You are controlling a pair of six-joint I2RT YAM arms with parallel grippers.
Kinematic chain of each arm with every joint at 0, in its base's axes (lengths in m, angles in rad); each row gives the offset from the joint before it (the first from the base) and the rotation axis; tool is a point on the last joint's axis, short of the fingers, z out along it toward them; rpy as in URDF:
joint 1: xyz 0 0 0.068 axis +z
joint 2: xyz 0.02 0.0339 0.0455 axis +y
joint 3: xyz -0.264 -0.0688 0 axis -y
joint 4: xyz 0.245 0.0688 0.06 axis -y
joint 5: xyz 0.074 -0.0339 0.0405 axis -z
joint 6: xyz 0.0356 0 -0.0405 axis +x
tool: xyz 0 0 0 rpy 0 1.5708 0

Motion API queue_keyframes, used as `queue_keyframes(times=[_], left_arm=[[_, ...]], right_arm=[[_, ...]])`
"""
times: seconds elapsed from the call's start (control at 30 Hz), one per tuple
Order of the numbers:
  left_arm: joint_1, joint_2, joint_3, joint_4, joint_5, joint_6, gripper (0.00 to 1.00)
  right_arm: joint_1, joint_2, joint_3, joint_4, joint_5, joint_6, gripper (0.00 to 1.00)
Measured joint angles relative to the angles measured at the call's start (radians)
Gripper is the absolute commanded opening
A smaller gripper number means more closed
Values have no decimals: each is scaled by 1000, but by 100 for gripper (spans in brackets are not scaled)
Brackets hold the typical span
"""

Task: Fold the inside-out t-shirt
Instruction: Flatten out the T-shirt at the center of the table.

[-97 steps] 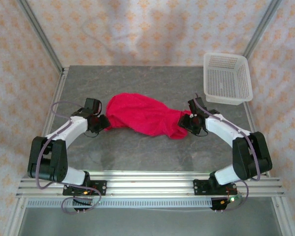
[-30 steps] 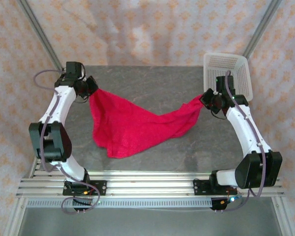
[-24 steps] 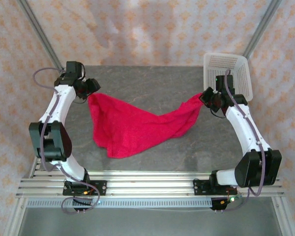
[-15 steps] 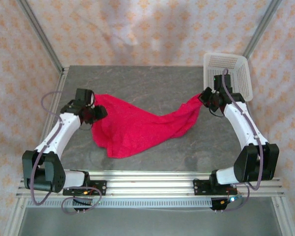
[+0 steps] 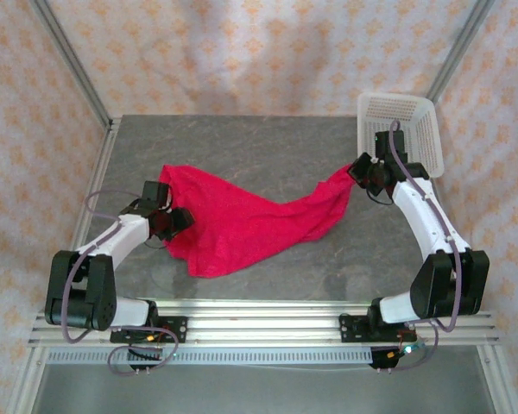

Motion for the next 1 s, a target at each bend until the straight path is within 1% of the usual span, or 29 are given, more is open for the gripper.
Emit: queue_keyframes(times=[0.1,0.13,0.17,0.2,0.27,0.3,0.43,0.47,0.53,0.63,0.7,0.77,0.8,0.9,1.0], left_arm=[[0,13,-9,29,1,-17,46],[0,16,-14,48,1,-21,44],[0,24,-19,67,1,-30,38],[0,33,-28,86,3,-45,30],[0,38,-46,106,2,-61,6],[0,38,-53,110,1,-68,0],[0,24,-47,98,-6,-76,0],[9,4,-26,66,-9,-75,0],[53,-43,55,-13,-3,-75,0],[203,-108,296,-105,40,-85,0],[336,-131,526,-120,80,-113,0],[427,-137,711,-122,112,-141,0],[451,-137,796,-127,132,-151,0],[455,-133,949,-126,204,-196,0],[451,-133,977,-136,247,-228,0]], right_arm=[[0,0,0,0,0,0,0],[0,0,0,0,-1,0,0],[0,0,0,0,-3,0,0],[0,0,0,0,-3,0,0],[0,0,0,0,-3,0,0],[0,0,0,0,-3,0,0],[0,0,0,0,-3,0,0],[0,0,2,-1,-3,0,0],[-2,4,32,-28,-2,-5,0],[-18,13,151,-85,6,-24,0],[-35,7,255,-109,19,-40,0],[-46,-6,335,-121,34,-53,0],[-46,-20,368,-124,40,-56,0],[-46,-71,416,-126,43,-56,0],[-49,-97,444,-140,42,-56,0]])
